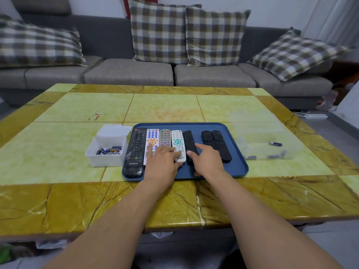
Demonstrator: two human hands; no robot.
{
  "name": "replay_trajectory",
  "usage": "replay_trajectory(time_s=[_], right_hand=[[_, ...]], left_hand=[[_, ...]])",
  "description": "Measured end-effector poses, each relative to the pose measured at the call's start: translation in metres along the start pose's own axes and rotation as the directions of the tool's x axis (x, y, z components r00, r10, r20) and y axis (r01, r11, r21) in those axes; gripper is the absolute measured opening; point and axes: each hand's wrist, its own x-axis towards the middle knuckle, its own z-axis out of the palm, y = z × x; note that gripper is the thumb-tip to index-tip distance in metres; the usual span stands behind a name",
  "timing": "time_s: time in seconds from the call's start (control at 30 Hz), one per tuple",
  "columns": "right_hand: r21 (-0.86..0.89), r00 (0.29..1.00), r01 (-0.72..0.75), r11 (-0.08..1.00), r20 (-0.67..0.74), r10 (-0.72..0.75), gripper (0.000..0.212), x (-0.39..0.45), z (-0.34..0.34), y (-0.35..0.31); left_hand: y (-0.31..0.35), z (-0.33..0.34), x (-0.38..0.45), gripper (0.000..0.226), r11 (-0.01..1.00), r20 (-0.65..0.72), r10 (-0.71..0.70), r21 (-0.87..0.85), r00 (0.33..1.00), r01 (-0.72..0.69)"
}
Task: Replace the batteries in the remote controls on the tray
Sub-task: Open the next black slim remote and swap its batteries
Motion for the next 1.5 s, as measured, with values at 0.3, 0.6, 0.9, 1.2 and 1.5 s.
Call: replay_trajectory(time_s=[0.3,0.6,0.9,1.2,1.5], right_hand=[[-0.206,0.996,0.067,0.976,-0.044,-0.077,0.024,0.004,-0.002,-0.009],[-0.681,0.989,0.112,0.723,0.004,-0.15,0.025,-0.003,-0.018,0.011],[-0.502,0.998,0.044,0.864,-0.015,-0.06,0.039,-0.021,-0.032,0.009],[-0.355,0.992,-0.013,0.935,-0.125,-0.033,0.041,-0.026,-0.054,0.002],[0.7,0.998,-0.024,0.713,0.064,-0.029,0.019,-0.042,-0.047,-0.014]], left_hand=[[0.003,0.004,0.0,0.046,1.0,-0.069,-0.021,-0.023,0.997,0.019],[0.021,0.007,0.001,0.045,0.994,-0.101,-0.04,-0.103,0.994,0.03],[0.019,0.0,-0.002,0.044,0.988,-0.109,-0.039,-0.155,0.993,0.022],[0.02,-0.007,-0.004,0.035,0.931,-0.242,-0.056,-0.364,0.969,-0.037],[0.038,-0.035,-0.005,0.027,0.241,0.082,-0.354,-0.955,0.932,0.175]])
